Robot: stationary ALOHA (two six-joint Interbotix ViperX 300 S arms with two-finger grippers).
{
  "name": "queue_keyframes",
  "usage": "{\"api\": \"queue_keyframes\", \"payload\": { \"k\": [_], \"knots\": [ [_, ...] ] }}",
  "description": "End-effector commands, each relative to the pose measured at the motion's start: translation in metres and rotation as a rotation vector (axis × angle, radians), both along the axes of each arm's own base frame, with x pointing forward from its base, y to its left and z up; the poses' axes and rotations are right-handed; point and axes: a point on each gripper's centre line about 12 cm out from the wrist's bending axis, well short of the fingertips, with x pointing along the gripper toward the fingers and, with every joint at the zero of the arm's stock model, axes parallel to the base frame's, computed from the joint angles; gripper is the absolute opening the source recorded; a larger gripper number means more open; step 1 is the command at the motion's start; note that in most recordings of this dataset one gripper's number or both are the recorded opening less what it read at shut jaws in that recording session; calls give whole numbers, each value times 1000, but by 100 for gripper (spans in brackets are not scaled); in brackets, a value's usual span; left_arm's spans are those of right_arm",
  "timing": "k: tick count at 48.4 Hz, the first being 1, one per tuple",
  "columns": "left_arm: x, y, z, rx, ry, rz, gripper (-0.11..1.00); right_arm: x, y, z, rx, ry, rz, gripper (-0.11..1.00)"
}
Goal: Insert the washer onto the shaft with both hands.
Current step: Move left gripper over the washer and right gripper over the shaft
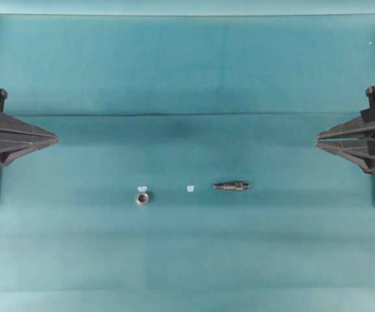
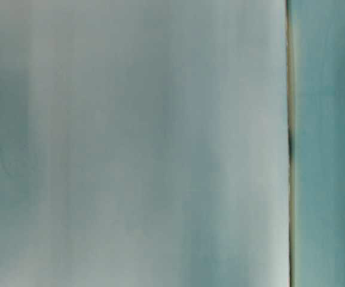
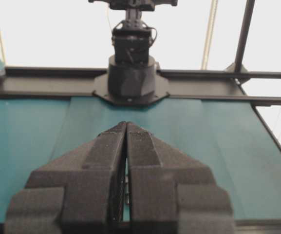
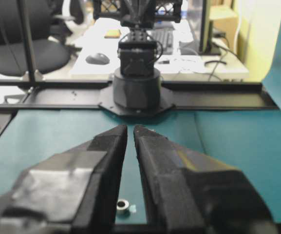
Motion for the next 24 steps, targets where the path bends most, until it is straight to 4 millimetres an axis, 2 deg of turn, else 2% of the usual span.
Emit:
{"api": "queue_keyframes", "payload": {
  "k": [1, 4, 9, 13, 24],
  "knots": [
    [12, 1, -8, -25, 75, 3, 2, 3, -3, -1, 8, 11, -16, 0],
    [21, 1, -7, -46, 118, 2, 2, 7, -6, -9, 70, 77, -31, 1],
    [35, 1, -4, -51, 173, 4, 2, 12, -7, -11, 166, 194, -39, -8],
    [47, 1, -4, -51, 224, 6, 2, 15, -7, -13, 185, 271, -41, -10],
    [77, -5, -30, -50, 467, -9, 2, 27, -9, -30, 197, 466, -60, -10]
  ]
}}
